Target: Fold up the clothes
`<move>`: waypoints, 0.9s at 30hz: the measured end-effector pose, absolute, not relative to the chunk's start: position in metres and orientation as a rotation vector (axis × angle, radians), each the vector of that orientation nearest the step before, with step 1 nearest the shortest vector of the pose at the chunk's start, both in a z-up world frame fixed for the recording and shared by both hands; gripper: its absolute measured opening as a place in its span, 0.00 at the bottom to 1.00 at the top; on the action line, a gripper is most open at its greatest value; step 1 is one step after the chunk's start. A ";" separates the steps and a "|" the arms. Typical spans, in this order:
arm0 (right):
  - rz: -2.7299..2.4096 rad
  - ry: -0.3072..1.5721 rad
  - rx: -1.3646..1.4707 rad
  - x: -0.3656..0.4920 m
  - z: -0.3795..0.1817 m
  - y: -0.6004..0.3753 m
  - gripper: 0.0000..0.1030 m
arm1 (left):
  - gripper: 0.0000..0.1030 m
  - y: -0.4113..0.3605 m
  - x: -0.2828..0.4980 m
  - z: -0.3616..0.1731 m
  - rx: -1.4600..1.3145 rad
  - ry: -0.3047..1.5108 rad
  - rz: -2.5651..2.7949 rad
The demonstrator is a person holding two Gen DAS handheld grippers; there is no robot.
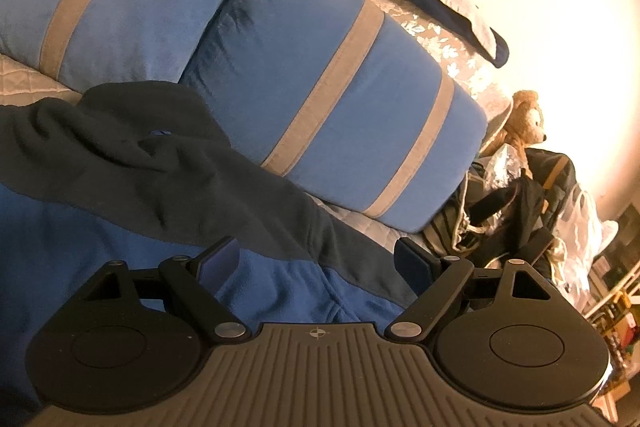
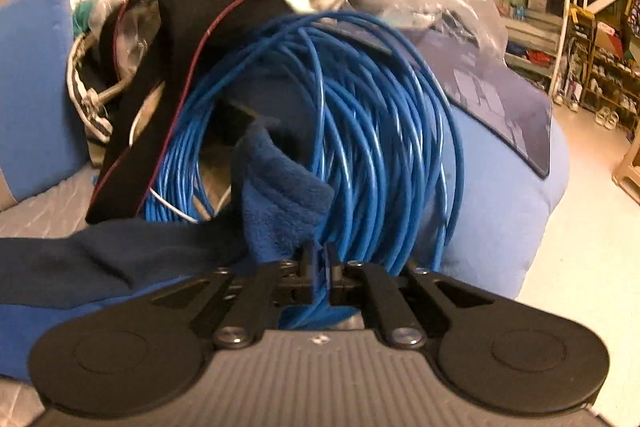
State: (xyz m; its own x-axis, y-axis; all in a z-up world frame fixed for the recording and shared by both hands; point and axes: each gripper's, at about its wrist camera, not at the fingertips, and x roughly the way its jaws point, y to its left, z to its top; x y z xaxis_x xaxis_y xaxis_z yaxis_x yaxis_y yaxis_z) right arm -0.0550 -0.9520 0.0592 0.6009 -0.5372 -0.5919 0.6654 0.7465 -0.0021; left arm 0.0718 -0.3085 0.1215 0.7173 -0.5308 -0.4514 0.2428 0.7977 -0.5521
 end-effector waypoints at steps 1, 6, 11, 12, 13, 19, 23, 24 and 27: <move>-0.716 0.605 0.224 -0.056 0.060 -0.949 0.40 | 0.83 -0.308 0.072 0.121 -0.479 0.638 -0.443; -0.737 0.545 0.222 -0.067 0.077 -0.928 0.88 | 0.83 -0.309 0.072 0.120 -0.457 0.648 -0.406; -0.598 0.467 0.161 -0.077 0.110 -0.880 1.00 | 0.83 -0.313 0.070 0.121 -0.366 0.641 -0.342; -0.565 0.456 0.140 -0.077 0.117 -0.869 1.00 | 0.83 -0.314 0.070 0.121 -0.349 0.642 -0.330; -0.531 0.445 0.117 -0.076 0.125 -0.856 1.00 | 0.83 -0.314 0.070 0.120 -0.335 0.644 -0.319; -0.287 0.411 0.027 -0.062 0.170 -0.775 1.00 | 0.83 -0.313 0.073 0.117 -0.200 0.660 -0.187; -0.115 0.418 0.046 -0.050 0.188 -0.719 1.00 | 0.83 -0.310 0.080 0.109 -0.107 0.702 -0.111; -0.074 0.422 0.051 -0.045 0.190 -0.704 1.00 | 0.83 -0.309 0.082 0.106 -0.086 0.709 -0.096; 0.021 0.439 0.057 -0.029 0.188 -0.661 1.00 | 0.83 -0.307 0.090 0.094 0.019 0.740 -0.040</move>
